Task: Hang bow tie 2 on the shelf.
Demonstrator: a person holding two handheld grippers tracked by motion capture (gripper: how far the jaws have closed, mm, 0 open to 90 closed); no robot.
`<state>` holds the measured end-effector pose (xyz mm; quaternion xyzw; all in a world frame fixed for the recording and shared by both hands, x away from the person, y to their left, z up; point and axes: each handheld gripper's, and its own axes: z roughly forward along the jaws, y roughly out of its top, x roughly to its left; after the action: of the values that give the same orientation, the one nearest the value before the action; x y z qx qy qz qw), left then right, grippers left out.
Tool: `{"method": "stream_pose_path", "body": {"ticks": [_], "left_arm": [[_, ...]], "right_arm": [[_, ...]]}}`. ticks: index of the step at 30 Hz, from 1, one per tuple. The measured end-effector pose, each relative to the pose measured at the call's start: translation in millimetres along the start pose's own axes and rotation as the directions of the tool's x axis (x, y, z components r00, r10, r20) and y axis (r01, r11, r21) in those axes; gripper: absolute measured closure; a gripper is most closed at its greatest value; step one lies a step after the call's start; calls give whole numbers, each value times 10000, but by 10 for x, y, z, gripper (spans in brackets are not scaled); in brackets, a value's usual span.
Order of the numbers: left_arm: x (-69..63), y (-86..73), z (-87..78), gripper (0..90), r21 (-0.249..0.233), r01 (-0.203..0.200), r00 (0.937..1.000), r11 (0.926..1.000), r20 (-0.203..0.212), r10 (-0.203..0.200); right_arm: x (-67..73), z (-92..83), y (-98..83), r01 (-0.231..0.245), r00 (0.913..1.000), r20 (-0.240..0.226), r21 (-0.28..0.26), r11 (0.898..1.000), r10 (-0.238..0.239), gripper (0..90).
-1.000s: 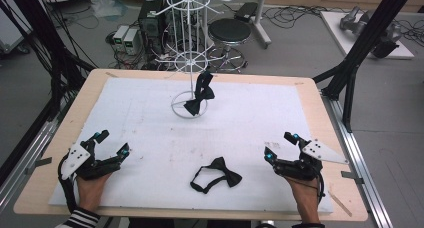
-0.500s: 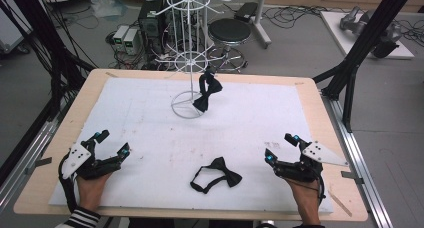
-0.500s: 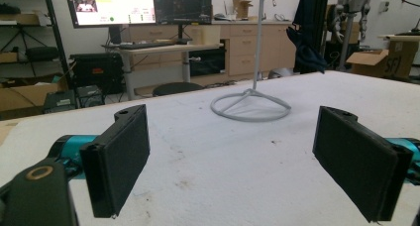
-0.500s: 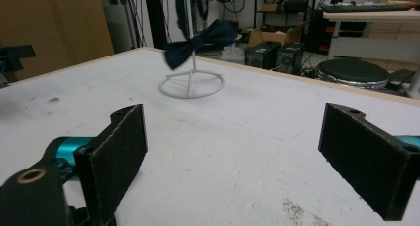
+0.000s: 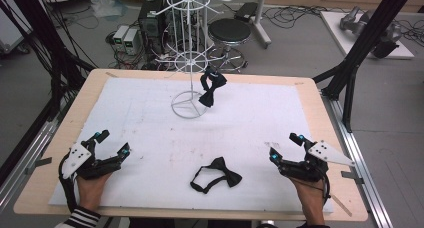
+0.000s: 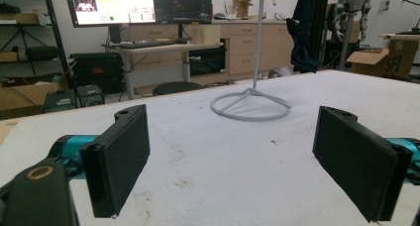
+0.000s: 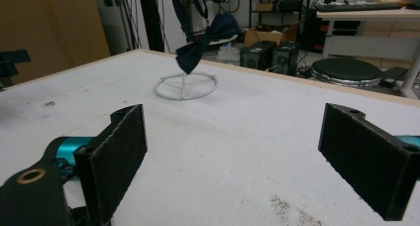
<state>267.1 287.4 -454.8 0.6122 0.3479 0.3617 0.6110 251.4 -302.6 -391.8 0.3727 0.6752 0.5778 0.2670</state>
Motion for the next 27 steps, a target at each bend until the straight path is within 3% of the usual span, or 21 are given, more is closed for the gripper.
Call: {"method": "stream_pose_path", "body": {"ticks": [6, 14, 27], "left_arm": [[0, -1, 2, 151, -21, 87, 10000, 10000, -40, -87], [5, -2, -5, 151, -54, 87, 10000, 9999, -28, -87], [4, -5, -13, 150, -161, 107, 9999, 9998, -50, -108]], "right_arm": [[-4, -22, 71, -18, 10000, -27, 178, 9998, 18, 108], [64, 6, 168, 341, 9994, -119, 496, 9982, -335, 108], [197, 263, 327, 1106, 9917, -796, 1339, 9848, -1006, 108]]}}
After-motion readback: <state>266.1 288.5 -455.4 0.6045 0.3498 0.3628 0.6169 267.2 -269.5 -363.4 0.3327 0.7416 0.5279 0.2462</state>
